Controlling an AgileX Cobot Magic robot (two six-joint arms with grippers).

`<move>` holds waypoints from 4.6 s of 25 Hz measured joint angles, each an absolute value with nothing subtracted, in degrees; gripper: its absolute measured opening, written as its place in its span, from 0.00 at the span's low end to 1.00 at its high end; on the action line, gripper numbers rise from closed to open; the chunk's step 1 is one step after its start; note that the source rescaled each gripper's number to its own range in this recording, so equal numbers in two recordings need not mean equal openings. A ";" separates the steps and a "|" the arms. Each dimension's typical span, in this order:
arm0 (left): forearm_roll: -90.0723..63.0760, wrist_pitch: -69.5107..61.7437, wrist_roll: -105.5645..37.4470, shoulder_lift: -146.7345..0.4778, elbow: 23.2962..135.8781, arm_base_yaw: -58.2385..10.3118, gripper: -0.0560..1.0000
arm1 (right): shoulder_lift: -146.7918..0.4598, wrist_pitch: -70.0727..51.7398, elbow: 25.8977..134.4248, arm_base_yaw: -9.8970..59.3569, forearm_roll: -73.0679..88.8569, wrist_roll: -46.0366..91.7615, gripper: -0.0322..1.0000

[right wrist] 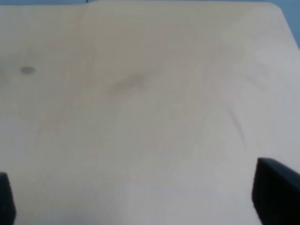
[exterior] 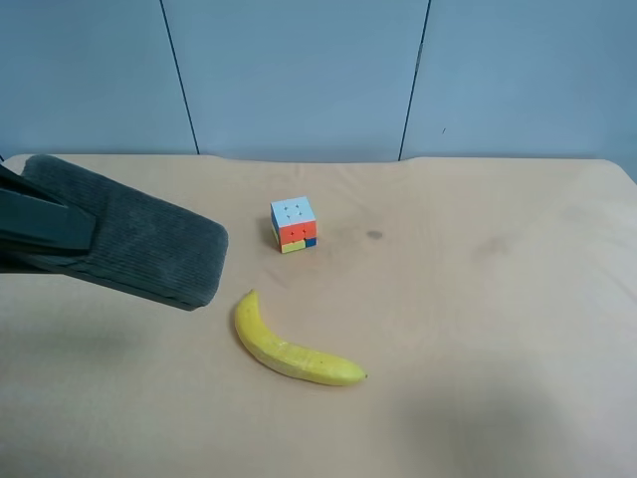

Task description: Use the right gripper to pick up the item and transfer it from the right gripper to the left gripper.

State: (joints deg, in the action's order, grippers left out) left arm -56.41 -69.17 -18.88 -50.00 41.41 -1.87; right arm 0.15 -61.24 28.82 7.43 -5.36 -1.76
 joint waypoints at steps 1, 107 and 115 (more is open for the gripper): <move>-56.41 -69.17 -18.88 -50.00 41.41 -1.87 0.06 | 0.15 -61.24 28.82 7.44 -5.36 -1.76 0.99; -11.35 -63.36 -8.70 -40.35 57.30 11.74 1.00 | 0.15 -61.24 28.82 7.44 -5.36 -1.76 0.99; -9.34 -67.93 -7.25 -23.23 47.55 9.56 1.00 | 0.15 -61.24 28.82 7.44 -5.36 -1.76 0.99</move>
